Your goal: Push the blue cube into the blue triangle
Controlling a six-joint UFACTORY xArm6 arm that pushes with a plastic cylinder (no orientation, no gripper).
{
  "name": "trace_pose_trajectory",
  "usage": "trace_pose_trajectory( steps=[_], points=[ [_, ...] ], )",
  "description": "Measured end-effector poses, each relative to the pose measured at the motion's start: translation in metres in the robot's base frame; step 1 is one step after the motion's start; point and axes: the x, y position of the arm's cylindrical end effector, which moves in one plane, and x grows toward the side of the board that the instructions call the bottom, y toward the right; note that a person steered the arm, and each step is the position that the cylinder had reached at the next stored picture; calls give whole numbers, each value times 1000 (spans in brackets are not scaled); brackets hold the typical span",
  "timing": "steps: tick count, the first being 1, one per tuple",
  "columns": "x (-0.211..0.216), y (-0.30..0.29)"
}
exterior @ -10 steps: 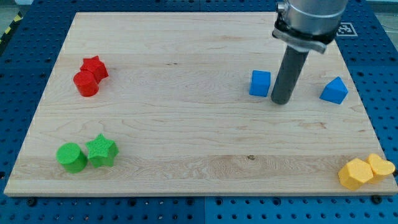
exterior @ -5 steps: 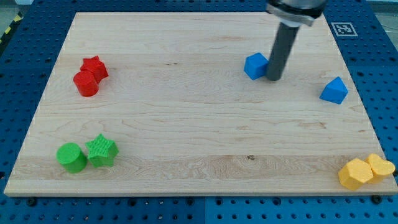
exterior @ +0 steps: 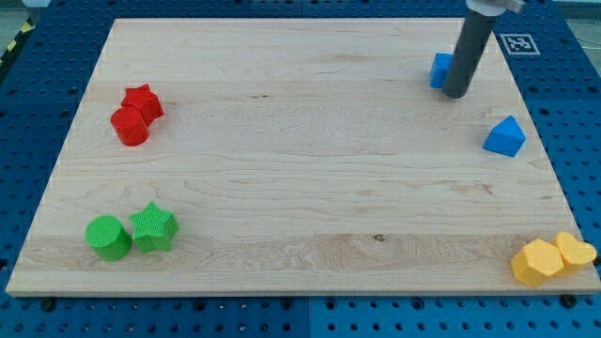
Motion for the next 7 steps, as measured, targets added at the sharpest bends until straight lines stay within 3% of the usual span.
trace_pose_trajectory(
  steps=[1,2,3,4,7],
  points=[
    [-1,-73],
    [-38,-114],
    [-88,-84],
    [-83,-24],
    [-10,10]
  ],
)
